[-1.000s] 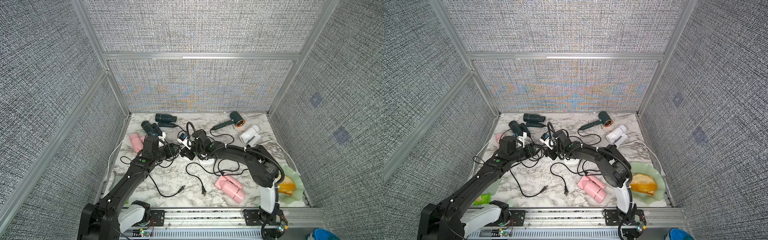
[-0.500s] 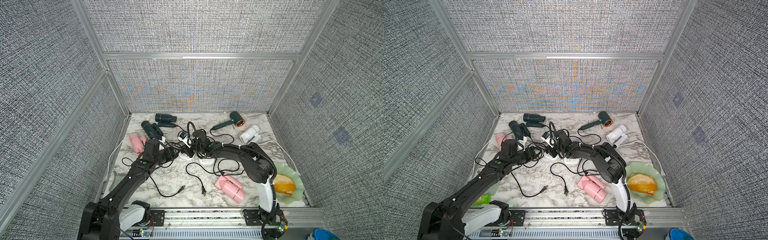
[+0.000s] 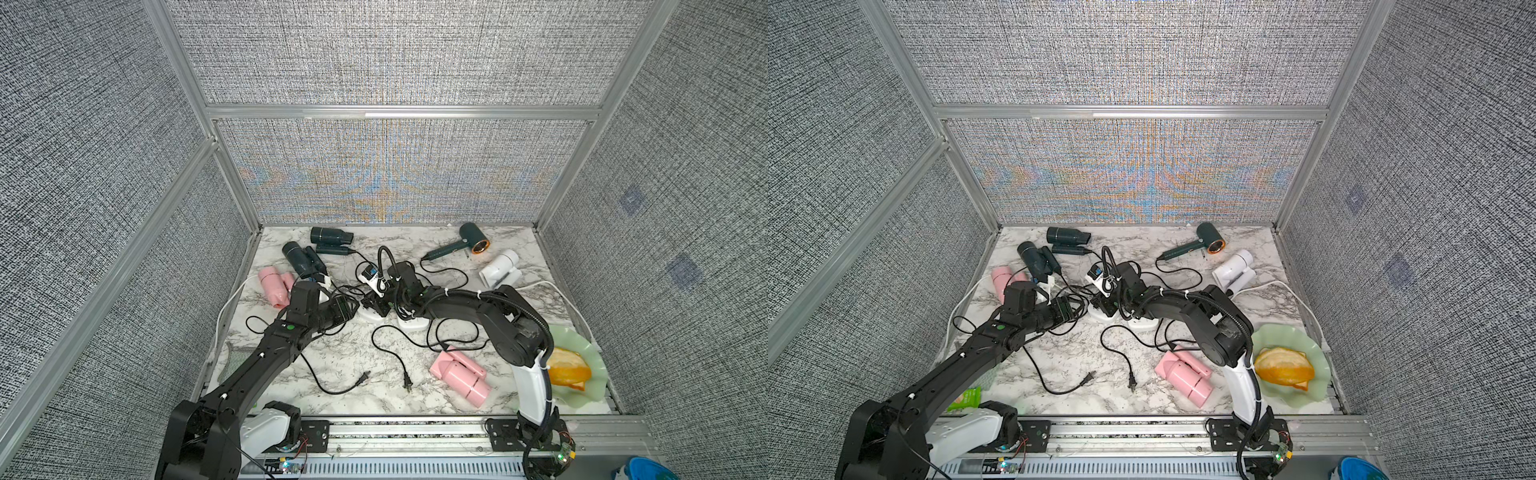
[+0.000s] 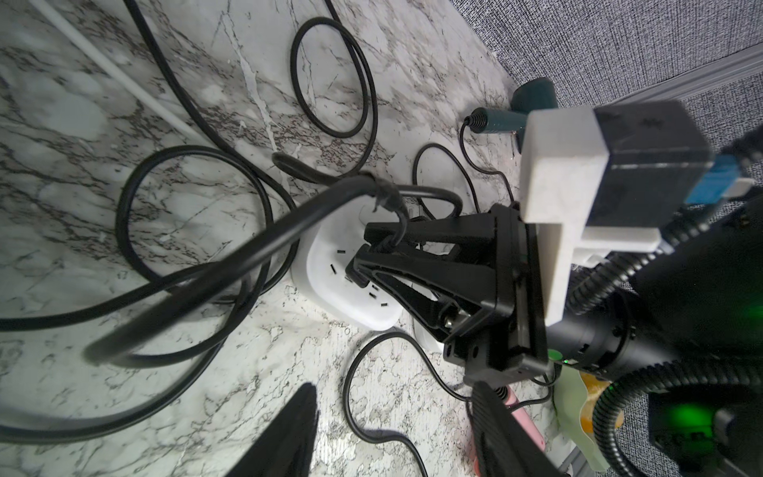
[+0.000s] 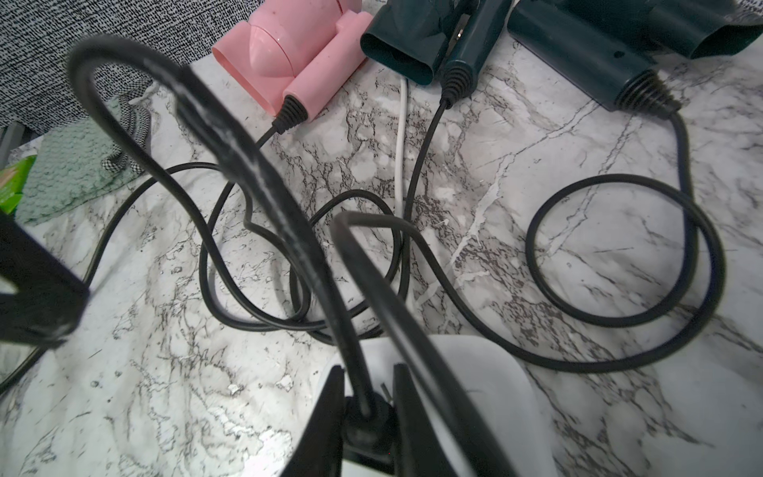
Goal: Charge the blow dryers
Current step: Insert the plug into the socket.
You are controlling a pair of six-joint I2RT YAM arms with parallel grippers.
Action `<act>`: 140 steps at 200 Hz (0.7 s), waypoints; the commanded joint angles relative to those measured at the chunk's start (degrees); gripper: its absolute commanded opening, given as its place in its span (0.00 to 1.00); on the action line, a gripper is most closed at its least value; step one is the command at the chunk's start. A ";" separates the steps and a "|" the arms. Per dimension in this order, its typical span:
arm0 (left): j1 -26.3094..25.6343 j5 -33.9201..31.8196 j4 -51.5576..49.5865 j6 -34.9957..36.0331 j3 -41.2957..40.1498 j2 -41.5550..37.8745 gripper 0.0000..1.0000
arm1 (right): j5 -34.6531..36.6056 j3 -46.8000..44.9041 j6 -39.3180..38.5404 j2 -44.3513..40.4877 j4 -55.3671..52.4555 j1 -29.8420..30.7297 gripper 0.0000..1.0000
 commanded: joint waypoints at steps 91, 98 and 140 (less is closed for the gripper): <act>0.02 1.54 3.05 0.49 0.19 1.24 0.59 | 4.65 -1.64 -4.18 0.51 1.25 -0.32 0.09; 0.02 1.58 3.29 0.48 0.05 1.33 0.58 | 4.54 -2.10 -3.86 0.08 1.50 -0.27 0.09; -0.24 2.08 3.56 0.99 0.41 2.74 0.56 | 4.80 -6.19 -1.07 -1.80 4.93 -0.42 0.09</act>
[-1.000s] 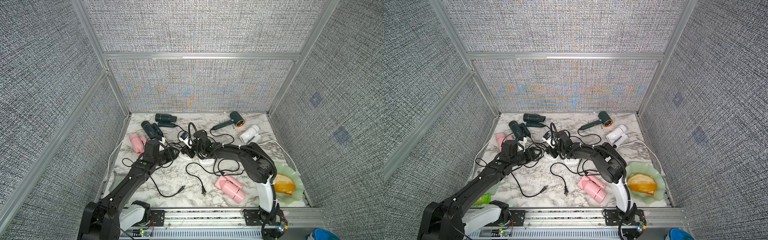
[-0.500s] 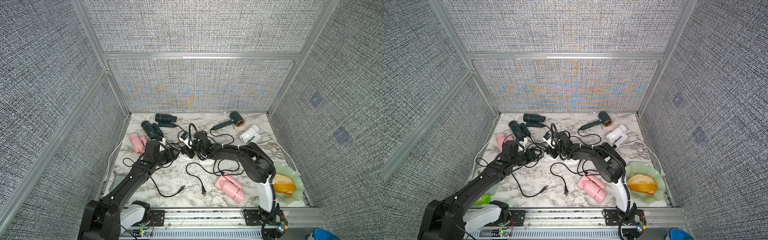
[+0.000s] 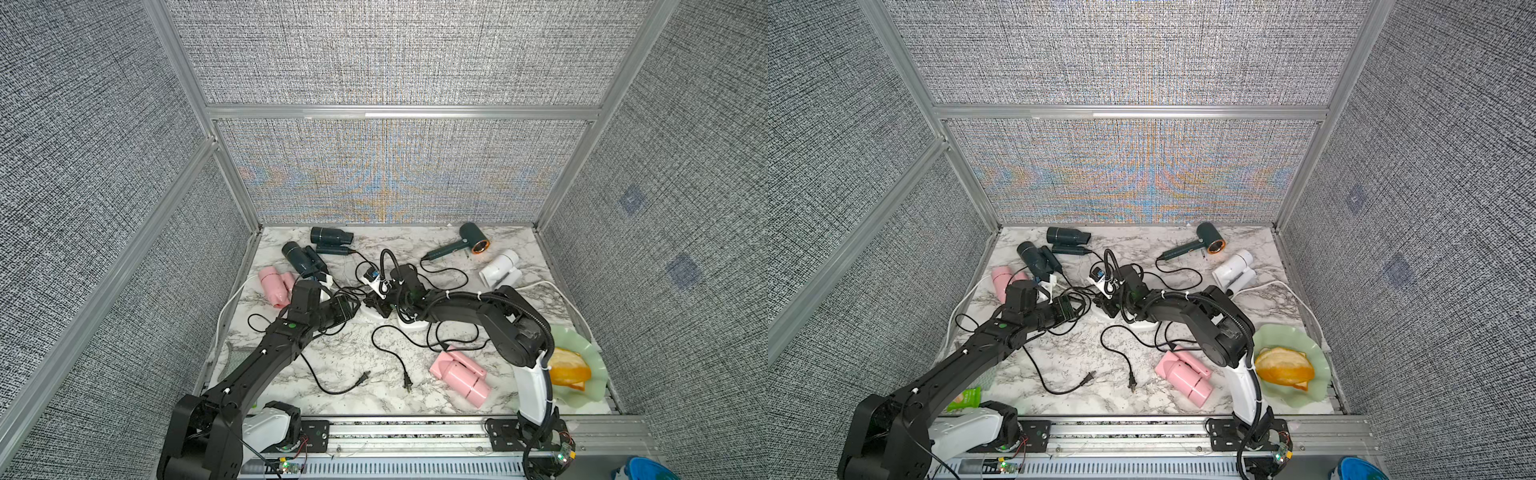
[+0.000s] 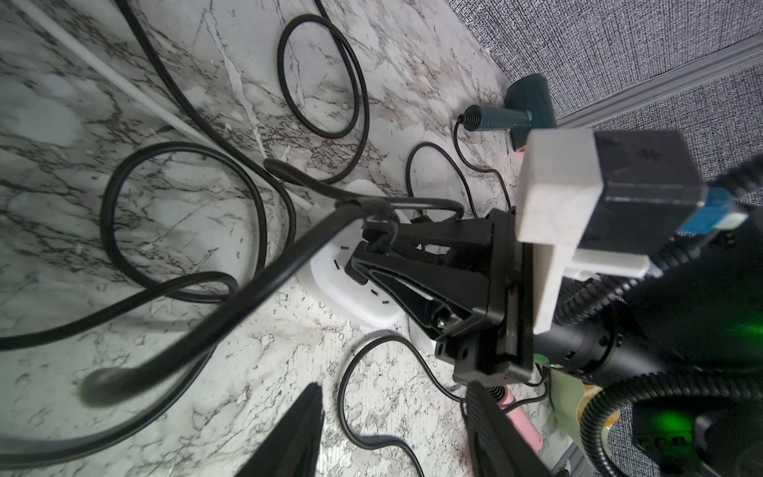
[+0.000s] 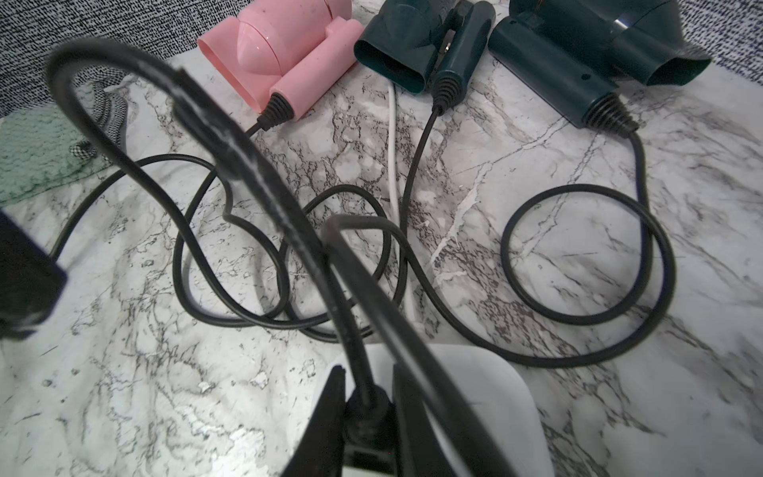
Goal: Charge the blow dryers
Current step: Insert the plug into the socket.
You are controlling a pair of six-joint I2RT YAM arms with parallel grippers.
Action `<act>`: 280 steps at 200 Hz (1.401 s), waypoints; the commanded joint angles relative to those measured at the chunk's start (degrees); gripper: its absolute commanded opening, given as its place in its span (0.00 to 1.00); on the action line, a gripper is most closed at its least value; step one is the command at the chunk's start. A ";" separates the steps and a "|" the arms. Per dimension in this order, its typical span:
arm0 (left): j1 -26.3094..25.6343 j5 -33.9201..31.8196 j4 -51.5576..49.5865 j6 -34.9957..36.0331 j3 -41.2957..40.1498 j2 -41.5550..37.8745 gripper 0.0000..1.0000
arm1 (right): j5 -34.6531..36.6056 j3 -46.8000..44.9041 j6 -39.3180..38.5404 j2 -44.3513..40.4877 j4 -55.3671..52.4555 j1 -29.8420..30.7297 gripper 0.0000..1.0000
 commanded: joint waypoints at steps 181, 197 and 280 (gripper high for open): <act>-2.30 -0.50 2.49 1.40 1.66 2.47 0.45 | 6.51 -6.53 1.60 -0.51 -1.44 0.13 0.09; -2.26 -0.55 1.73 2.04 1.69 2.19 0.45 | 6.73 -6.05 0.56 -0.47 -2.82 0.13 0.09; -2.33 -0.78 1.66 2.36 0.79 1.09 0.45 | 6.72 -5.78 -1.92 0.15 -5.53 0.04 0.09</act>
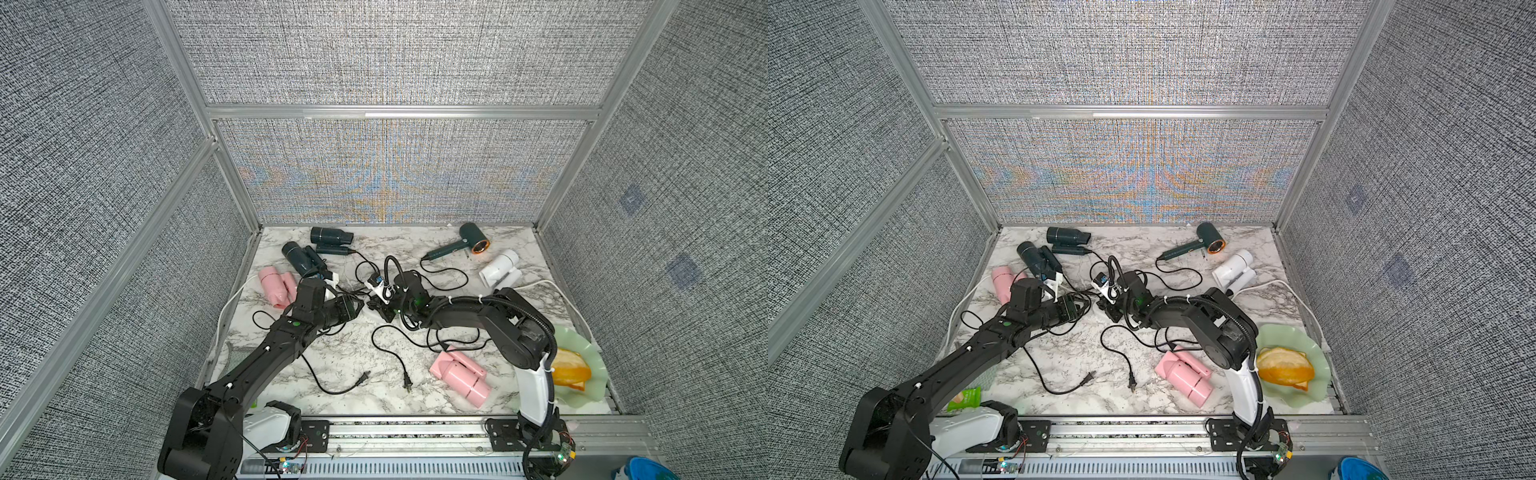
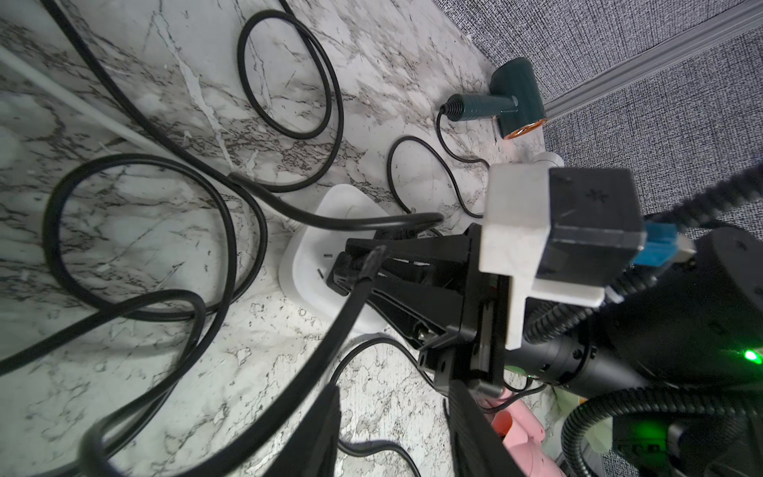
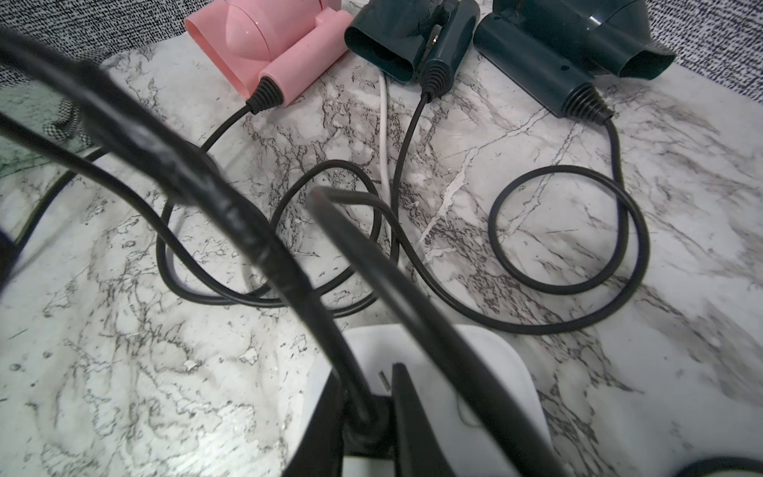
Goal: Charge the blow dryers
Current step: Insert the plug into the socket.
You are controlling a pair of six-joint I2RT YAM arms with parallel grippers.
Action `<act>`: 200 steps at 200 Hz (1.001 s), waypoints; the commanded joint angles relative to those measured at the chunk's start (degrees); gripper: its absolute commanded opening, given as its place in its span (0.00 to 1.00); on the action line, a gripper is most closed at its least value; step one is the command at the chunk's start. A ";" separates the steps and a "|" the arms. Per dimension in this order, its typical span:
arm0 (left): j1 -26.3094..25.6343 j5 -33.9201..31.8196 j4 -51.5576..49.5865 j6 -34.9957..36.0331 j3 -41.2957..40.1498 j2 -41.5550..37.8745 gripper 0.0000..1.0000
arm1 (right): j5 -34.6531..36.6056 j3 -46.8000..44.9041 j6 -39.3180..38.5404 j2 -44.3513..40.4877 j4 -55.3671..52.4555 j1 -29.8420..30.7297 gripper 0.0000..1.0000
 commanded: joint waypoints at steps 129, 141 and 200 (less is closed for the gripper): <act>0.05 -1.34 0.88 -0.11 -0.30 -1.05 0.43 | 5.92 -1.69 6.53 1.12 -6.21 -0.52 0.10; 0.06 -2.09 0.32 0.04 0.13 -2.17 0.44 | 7.51 0.71 6.70 1.98 -7.23 -0.68 0.10; 0.66 -13.04 -8.85 -0.07 1.71 -9.68 0.47 | 6.75 5.75 8.50 3.82 -7.79 -2.31 0.10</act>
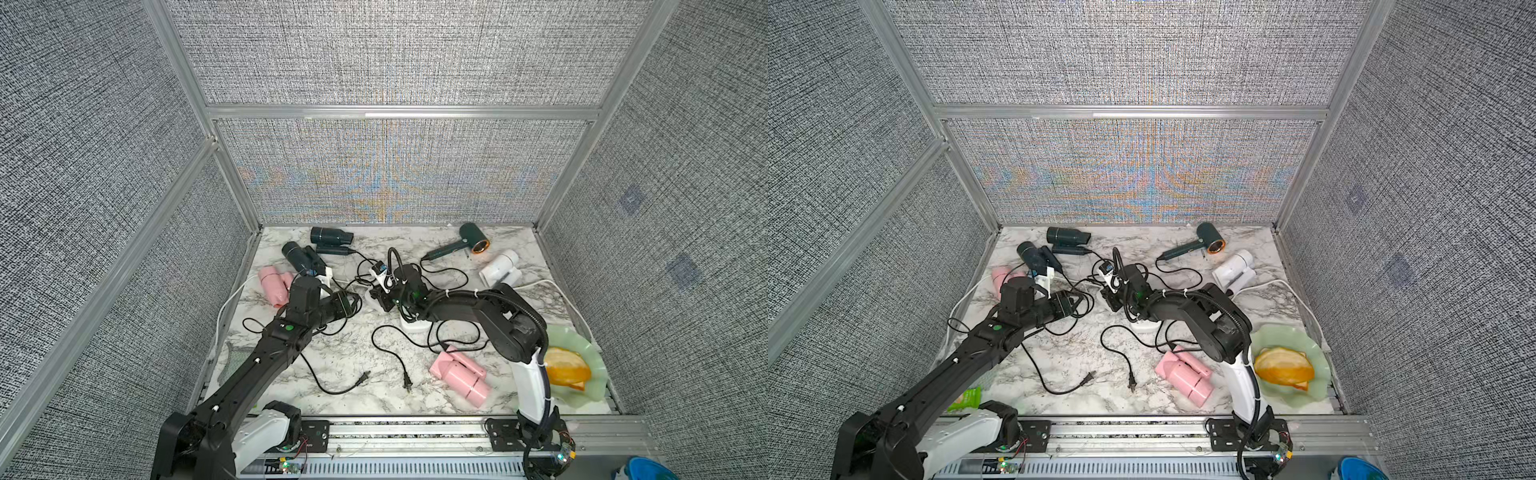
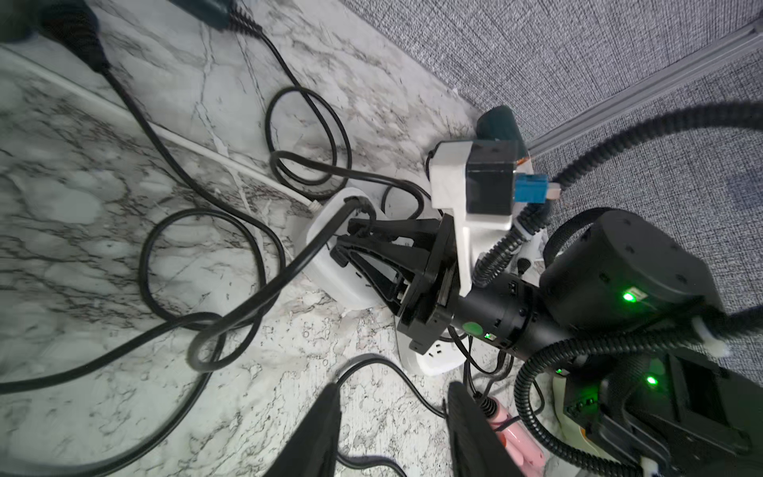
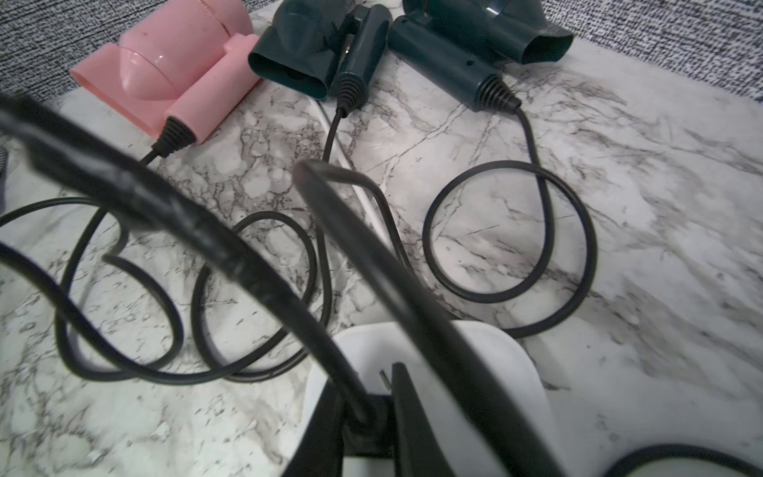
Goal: Charge the blow dryers
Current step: Insert the plug into the socket.
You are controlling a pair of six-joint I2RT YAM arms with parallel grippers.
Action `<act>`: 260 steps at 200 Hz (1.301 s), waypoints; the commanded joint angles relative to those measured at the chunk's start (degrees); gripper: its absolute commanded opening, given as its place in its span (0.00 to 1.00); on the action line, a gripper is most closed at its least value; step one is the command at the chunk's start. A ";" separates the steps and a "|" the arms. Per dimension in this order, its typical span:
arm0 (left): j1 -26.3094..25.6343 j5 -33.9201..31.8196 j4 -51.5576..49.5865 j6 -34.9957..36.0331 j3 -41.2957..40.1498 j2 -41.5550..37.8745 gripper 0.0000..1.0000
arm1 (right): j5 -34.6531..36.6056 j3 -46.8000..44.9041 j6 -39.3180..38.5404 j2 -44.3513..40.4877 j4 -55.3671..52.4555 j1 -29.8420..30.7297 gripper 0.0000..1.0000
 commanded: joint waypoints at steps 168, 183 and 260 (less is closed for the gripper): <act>0.74 -8.12 -2.31 0.00 -4.75 -6.79 0.46 | 2.39 11.20 8.40 9.04 -9.78 3.08 0.11; 0.74 -8.27 -1.92 -0.13 -5.12 -6.71 0.46 | 3.34 13.51 8.40 10.75 -10.83 3.43 0.11; 0.90 -8.96 -1.39 -0.89 -7.04 -7.79 0.45 | 0.37 13.98 7.75 1.71 -14.67 3.59 0.53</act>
